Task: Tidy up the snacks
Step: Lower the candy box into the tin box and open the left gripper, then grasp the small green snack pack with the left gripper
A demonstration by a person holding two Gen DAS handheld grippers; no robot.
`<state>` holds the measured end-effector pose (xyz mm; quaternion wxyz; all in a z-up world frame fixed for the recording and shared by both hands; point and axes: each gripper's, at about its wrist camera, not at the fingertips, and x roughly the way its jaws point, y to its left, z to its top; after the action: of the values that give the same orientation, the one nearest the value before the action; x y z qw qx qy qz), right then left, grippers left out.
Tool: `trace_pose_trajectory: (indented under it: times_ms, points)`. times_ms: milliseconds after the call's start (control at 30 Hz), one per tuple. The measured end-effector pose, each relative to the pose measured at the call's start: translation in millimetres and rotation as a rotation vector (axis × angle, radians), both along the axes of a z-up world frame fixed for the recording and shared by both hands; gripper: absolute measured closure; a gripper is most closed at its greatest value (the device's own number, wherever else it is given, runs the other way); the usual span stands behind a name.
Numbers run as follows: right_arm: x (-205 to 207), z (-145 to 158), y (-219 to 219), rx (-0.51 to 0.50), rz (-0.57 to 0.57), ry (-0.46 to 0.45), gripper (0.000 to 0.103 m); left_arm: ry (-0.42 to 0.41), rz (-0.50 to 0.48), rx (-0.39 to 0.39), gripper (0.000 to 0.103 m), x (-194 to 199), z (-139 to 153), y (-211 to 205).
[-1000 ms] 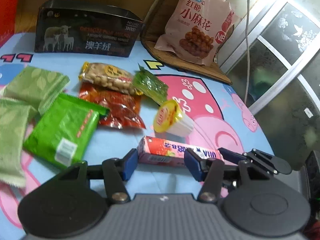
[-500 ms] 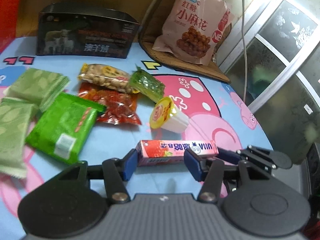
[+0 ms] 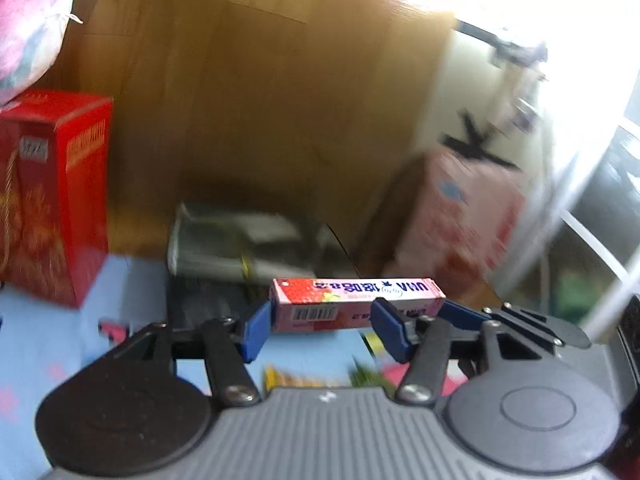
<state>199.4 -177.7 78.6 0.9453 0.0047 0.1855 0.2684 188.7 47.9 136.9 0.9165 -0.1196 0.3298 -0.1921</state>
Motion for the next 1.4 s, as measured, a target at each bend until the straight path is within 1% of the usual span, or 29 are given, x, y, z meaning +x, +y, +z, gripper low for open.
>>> trace_pose_trajectory:
  times_ms: [33,100,167,233,300,333,400,467,567,600,633,700,733,767,800,833,867,900,967,1000,1033,1067,1100,1167,1233,1300,1333,1367,1400]
  points:
    - [21.5,0.6,2.6,0.008,-0.001,0.017,0.075,0.009,0.023,0.003,0.048,17.2,-0.8,-0.5]
    - [52.0,-2.1,8.2,0.016,-0.007,0.051,0.075,0.034,0.059,0.003,0.048,46.3,-7.8,-1.7]
    - [79.7,-11.9,14.1,0.006,-0.028,0.081,0.075,0.074,0.079,0.003,0.048,72.1,-21.0,-3.7]
    - [95.0,-23.6,21.5,-0.002,-0.036,0.120,0.074,0.110,0.105,0.018,0.048,89.4,-37.8,-6.6]
    - [101.7,-33.5,28.2,-0.024,-0.045,0.143,0.071,0.141,0.118,0.028,0.047,100.8,-53.7,-9.9]
    - [104.9,-39.0,31.1,-0.041,-0.054,0.154,0.069,0.139,0.124,0.030,0.046,103.1,-59.1,-10.8]
    - [104.6,-43.0,29.4,-0.039,-0.053,0.161,0.061,0.118,0.130,0.031,0.042,97.9,-60.6,-8.6]
    - [97.3,-41.1,18.5,0.006,-0.053,0.155,0.052,0.087,0.127,0.001,0.038,85.8,-55.0,-2.0]
    - [74.0,-39.5,-11.3,0.091,-0.045,0.163,0.050,0.031,0.125,-0.019,0.038,60.2,-43.6,1.7]
    - [71.1,-41.1,-25.2,0.121,-0.040,0.179,0.050,0.017,0.105,-0.022,0.038,48.4,-41.4,0.5]
    - [63.9,-44.9,-36.0,0.153,-0.034,0.206,0.050,0.020,0.080,-0.023,0.038,39.0,-41.6,-2.0]
    - [54.4,-55.8,-51.8,0.181,-0.024,0.277,0.051,0.079,0.010,-0.032,0.038,25.9,-49.2,-10.7]
    - [47.4,-63.6,-59.0,0.177,-0.029,0.318,0.051,0.134,-0.039,-0.046,0.041,17.6,-57.7,-17.7]
    - [40.9,-68.5,-63.6,0.177,-0.032,0.340,0.052,0.175,-0.069,-0.057,0.042,11.2,-64.4,-24.2]
    - [36.1,-75.8,-66.7,0.178,-0.031,0.359,0.053,0.235,-0.112,-0.074,0.042,4.8,-75.3,-31.6]
    - [31.6,-81.1,-69.9,0.173,-0.032,0.373,0.054,0.275,-0.145,-0.100,0.045,-1.9,-82.3,-36.7]
    - [28.6,-85.5,-71.8,0.169,-0.035,0.382,0.055,0.303,-0.173,-0.133,0.045,-7.9,-89.0,-40.2]
    - [27.3,-89.4,-73.8,0.171,-0.036,0.393,0.055,0.329,-0.191,-0.162,0.045,-13.5,-94.4,-44.1]
    - [27.4,-97.6,-76.5,0.198,-0.033,0.431,0.058,0.366,-0.200,-0.182,0.045,-19.4,-103.8,-52.7]
    - [27.9,-102.2,-77.6,0.216,-0.026,0.461,0.059,0.375,-0.197,-0.177,0.045,-18.8,-108.1,-58.7]
    - [28.3,-106.2,-76.7,0.232,-0.017,0.492,0.064,0.388,-0.184,-0.170,0.045,-16.3,-112.6,-61.6]
    - [25.3,-106.4,-76.4,0.249,-0.017,0.492,0.065,0.404,-0.173,-0.171,0.050,-15.9,-118.2,-64.1]
    - [21.8,-106.3,-75.8,0.261,-0.009,0.499,0.065,0.412,-0.173,-0.180,0.052,-15.3,-122.2,-65.5]
    - [17.1,-104.8,-75.3,0.305,0.014,0.529,0.066,0.409,-0.159,-0.190,0.055,-15.6,-120.4,-63.0]
    - [7.6,-106.3,-75.1,0.367,0.074,0.565,0.065,0.397,-0.135,-0.192,0.056,-13.6,-117.9,-56.9]
    - [-0.6,-104.8,-70.4,0.396,0.136,0.567,0.065,0.388,-0.134,-0.206,0.056,-13.2,-113.6,-49.9]
    - [-5.8,-102.7,-67.5,0.390,0.161,0.552,0.064,0.387,-0.134,-0.215,0.056,-12.5,-112.1,-48.4]
    - [-8.6,-100.4,-63.9,0.369,0.171,0.536,0.064,0.383,-0.133,-0.214,0.063,-12.2,-110.8,-47.6]
    - [-11.9,-98.0,-58.1,0.328,0.173,0.514,0.064,0.377,-0.133,-0.206,0.067,-11.9,-109.2,-47.8]
